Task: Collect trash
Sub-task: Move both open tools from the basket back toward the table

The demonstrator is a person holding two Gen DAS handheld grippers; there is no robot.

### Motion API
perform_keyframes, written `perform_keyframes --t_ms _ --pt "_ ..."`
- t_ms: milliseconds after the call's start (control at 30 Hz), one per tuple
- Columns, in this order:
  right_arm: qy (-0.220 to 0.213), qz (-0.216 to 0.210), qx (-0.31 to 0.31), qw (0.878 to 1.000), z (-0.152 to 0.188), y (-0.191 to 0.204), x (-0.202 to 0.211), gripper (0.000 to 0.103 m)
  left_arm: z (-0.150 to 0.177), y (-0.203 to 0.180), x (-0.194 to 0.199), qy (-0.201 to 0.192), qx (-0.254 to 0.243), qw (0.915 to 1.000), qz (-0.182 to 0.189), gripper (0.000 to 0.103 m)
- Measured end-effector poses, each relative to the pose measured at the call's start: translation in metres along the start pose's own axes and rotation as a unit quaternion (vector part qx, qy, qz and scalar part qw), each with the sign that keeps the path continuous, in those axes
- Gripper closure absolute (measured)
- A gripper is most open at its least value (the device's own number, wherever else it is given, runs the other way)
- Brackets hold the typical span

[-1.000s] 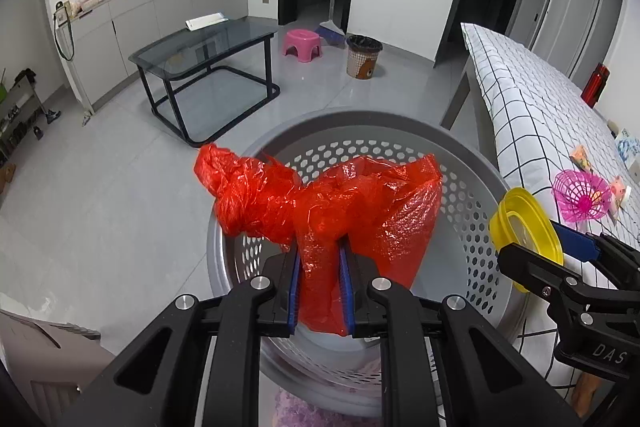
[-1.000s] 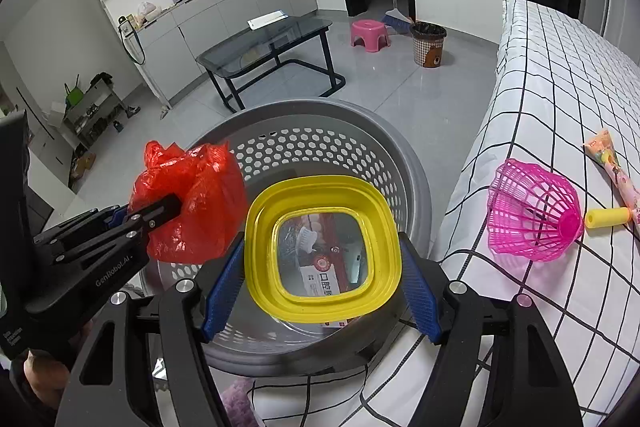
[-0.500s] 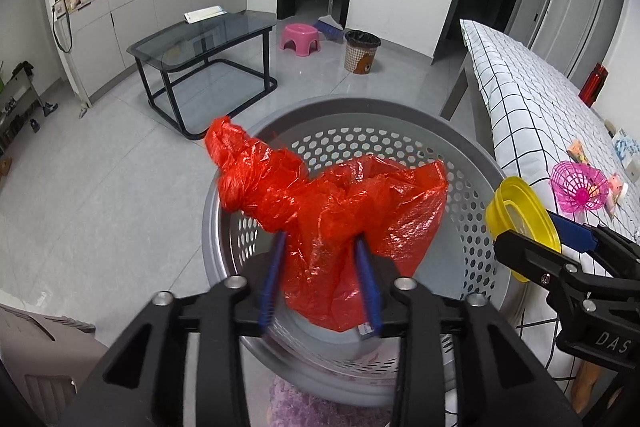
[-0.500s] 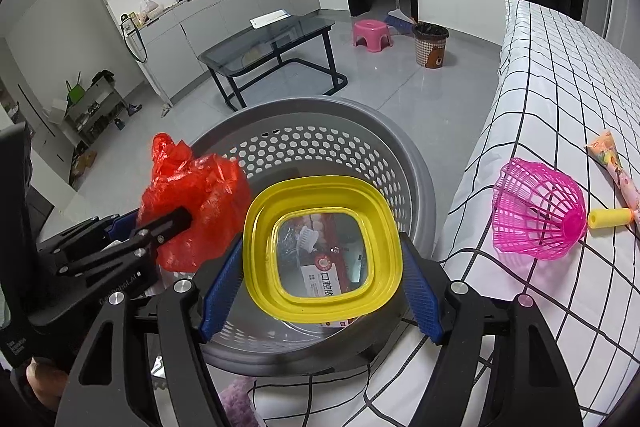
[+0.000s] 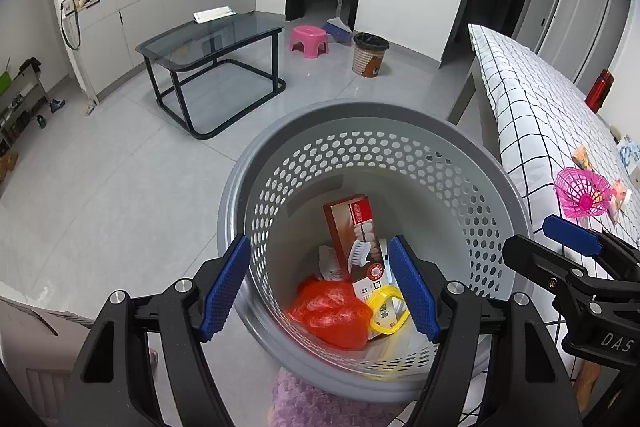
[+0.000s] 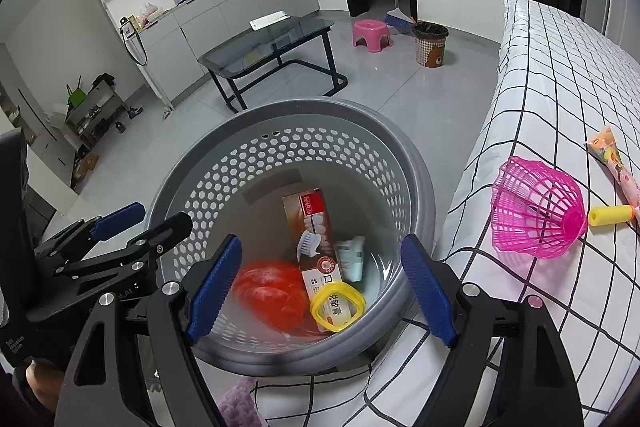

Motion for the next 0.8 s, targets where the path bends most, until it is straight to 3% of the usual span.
perform_keyframes --t_ms 800 --pt "-0.009 -0.002 -0.002 1.0 -0.002 -0.003 0.007 0.025 0.0 0.0 0.014 -0.01 -0.002 0.9999 0.001 0.031"
Point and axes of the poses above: each gripper's, at about its wrist camera, not at the fingertips, and x roughly against the way its jaws point, y to its left, z to its underside, the point moved 8 cm from there along -x, roughly the way its jaws point, and after that the axes turned 4 degrees about y, right-handed, at the moved point
